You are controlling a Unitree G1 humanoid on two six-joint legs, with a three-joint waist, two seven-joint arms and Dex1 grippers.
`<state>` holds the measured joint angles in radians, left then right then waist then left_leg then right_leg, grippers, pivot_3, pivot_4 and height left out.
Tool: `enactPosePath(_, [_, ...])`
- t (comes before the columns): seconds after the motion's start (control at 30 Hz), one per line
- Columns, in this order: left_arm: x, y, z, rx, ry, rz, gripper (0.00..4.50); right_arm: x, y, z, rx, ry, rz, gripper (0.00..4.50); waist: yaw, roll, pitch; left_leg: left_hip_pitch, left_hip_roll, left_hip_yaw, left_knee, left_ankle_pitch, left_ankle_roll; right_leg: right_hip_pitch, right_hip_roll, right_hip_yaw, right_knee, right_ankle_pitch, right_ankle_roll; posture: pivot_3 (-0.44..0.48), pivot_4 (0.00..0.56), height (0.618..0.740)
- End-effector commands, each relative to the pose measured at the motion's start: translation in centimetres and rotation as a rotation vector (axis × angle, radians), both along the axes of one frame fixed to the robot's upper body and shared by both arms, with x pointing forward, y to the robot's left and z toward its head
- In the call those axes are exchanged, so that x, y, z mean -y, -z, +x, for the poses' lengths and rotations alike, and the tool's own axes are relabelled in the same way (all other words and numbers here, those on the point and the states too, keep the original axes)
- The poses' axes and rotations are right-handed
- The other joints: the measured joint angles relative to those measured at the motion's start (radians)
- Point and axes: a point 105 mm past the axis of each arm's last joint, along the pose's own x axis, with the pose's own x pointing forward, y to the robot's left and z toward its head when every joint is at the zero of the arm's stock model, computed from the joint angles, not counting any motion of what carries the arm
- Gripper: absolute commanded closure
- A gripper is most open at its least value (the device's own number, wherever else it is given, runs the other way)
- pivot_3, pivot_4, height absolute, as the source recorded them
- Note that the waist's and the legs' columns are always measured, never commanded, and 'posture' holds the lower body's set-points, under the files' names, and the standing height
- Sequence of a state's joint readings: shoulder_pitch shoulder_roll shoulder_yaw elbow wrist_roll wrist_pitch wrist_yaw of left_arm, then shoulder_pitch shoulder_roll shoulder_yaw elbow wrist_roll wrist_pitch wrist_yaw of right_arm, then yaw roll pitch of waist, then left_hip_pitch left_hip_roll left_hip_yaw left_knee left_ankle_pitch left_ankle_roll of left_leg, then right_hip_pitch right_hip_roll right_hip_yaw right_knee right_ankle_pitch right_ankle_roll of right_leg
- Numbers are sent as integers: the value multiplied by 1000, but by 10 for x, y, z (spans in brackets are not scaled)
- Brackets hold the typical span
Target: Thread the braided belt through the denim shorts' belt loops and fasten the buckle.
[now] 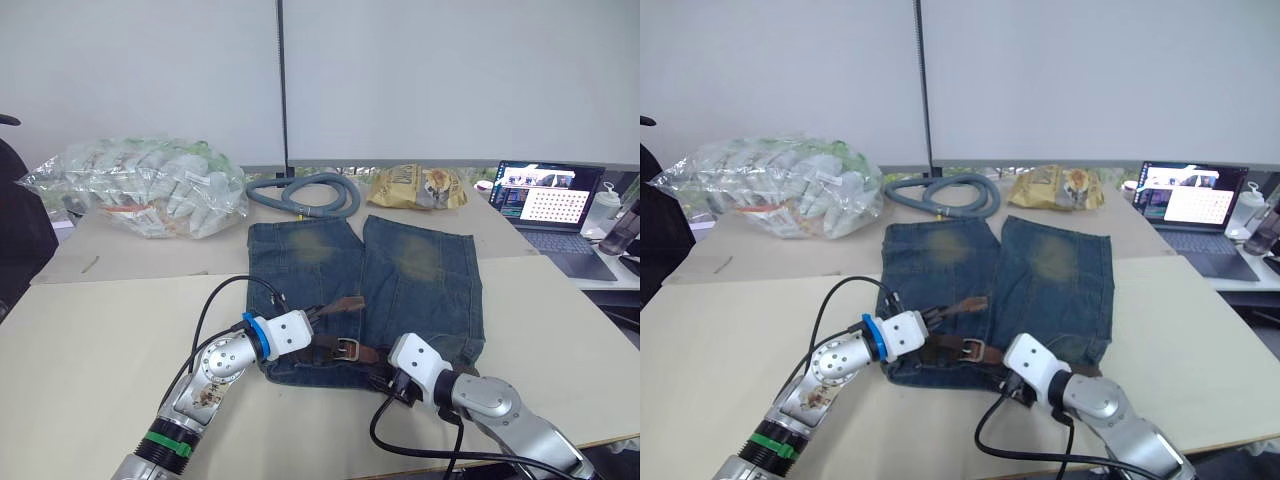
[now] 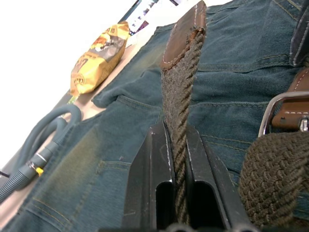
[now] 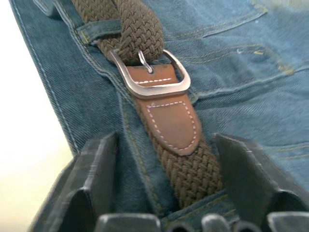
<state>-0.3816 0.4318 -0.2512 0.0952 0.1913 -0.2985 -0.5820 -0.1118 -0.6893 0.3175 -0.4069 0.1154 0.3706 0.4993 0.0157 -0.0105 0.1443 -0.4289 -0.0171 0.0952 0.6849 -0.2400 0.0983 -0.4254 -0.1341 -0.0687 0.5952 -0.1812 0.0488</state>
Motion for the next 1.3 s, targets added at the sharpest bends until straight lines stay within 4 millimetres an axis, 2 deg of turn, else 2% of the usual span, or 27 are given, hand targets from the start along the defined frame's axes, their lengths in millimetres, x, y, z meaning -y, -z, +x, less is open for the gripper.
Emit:
enactPosePath(0.03, [4,-5,-6,50,69,71,4500,6,-3,3,69,13,-59,2811,0,0,0,0,0,0,0,0,0,0,0,0,0,0,0,0,150,740])
enactPosePath(0.2, [1,-2,-7,87,89,160,4500,11,-2,4,126,38,-103,4466,1,0,0,0,0,0,0,3,-5,0,0,0,0,0,0,0,150,740])
enactPosePath(0.6, [-5,8,-6,85,75,259,4500,27,-19,22,474,116,-279,4466,2,0,0,0,-1,1,0,6,-6,0,1,0,0,0,0,0,150,740])
enactPosePath(0.9, [-14,11,1,72,16,304,4500,34,-10,22,500,154,-324,4466,1,0,0,0,-1,1,0,6,-7,1,2,0,1,0,0,0,150,740])
enactPosePath(1.3, [-14,18,2,47,4,344,4500,35,-15,22,586,198,-333,4466,1,0,0,1,-1,0,0,7,-7,1,3,0,1,0,0,0,150,740])
